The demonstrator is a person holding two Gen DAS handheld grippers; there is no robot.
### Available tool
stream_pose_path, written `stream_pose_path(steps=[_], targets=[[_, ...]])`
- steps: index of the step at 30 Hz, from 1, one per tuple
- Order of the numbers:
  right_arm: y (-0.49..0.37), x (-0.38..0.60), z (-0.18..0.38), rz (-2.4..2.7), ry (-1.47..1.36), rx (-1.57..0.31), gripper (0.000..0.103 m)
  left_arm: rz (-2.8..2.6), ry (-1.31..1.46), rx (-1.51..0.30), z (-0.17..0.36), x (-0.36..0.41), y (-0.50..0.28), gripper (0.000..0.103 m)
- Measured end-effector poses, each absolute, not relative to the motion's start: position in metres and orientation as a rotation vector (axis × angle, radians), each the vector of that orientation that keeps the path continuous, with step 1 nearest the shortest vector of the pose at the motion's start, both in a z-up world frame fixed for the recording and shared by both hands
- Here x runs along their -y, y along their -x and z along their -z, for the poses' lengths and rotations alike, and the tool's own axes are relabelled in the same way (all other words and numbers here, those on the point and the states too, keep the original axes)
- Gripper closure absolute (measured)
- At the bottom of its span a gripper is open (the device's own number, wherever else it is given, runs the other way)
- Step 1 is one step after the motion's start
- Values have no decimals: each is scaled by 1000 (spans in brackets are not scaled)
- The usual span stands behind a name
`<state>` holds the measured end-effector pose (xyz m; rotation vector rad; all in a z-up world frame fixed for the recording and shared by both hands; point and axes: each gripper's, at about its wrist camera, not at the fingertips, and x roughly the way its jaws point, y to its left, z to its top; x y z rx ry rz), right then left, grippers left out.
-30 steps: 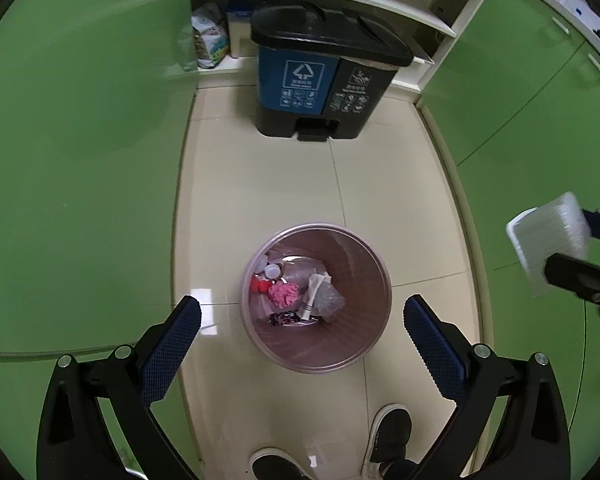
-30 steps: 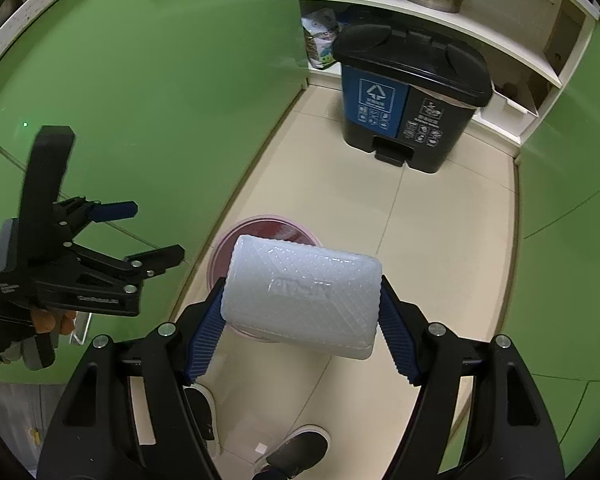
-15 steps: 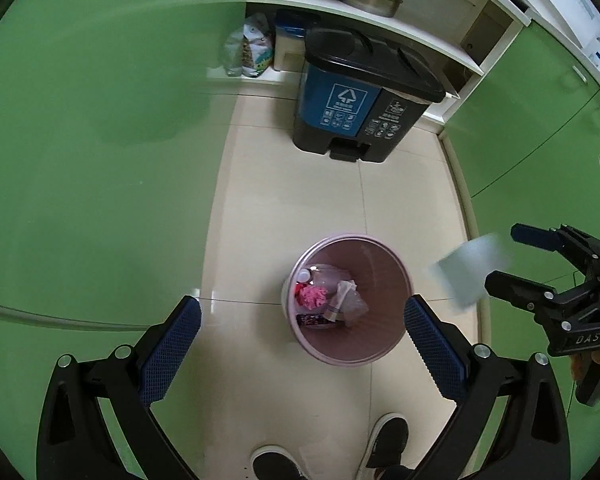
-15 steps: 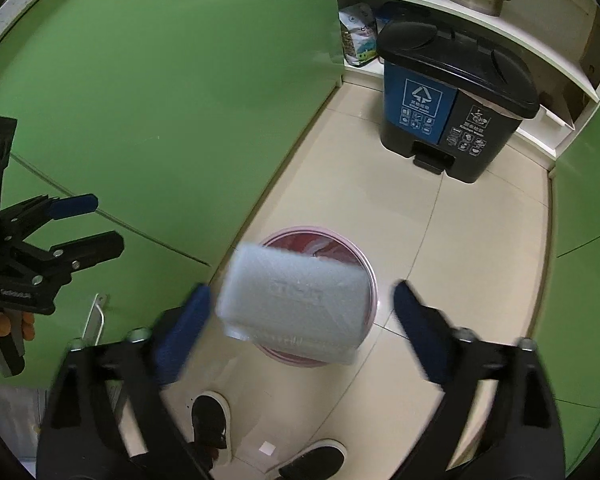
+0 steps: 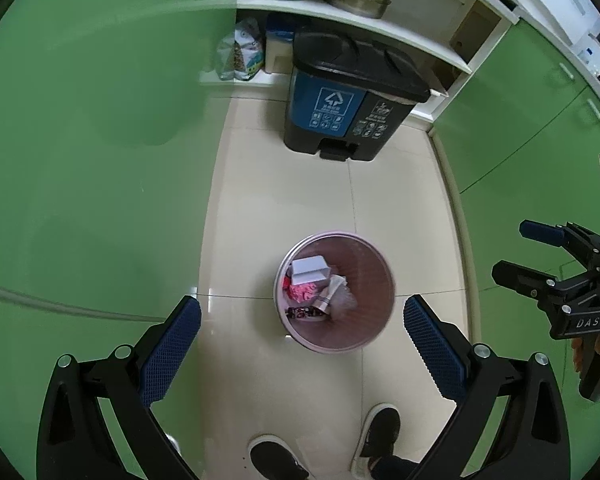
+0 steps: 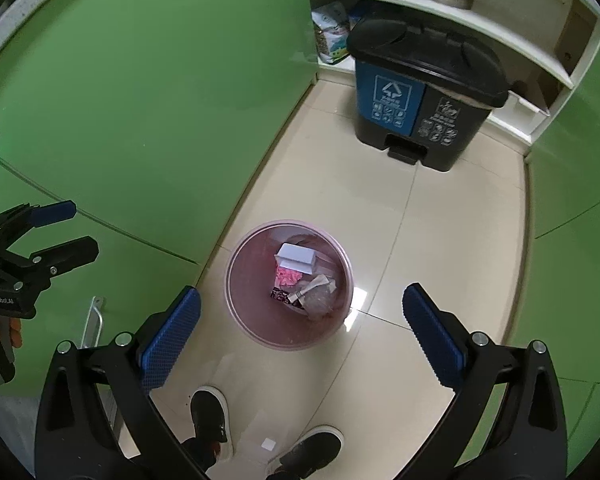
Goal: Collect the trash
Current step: 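Turn both tools back toward the counter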
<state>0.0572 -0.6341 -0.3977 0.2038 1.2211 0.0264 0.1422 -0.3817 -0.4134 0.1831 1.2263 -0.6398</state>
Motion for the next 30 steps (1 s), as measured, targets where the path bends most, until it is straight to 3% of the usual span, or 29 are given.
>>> stream_pose_path(steps=[14, 22, 30], targets=[[4, 617, 188, -41, -136, -1133, 4, 555, -109, -1136, 217, 323, -75, 6], [14, 560, 85, -162, -58, -1059, 3, 402, -28, -1055, 115, 239, -43, 6], [1, 458, 11, -342, -11, -971, 3, 248, 20, -999, 55, 135, -18, 6]])
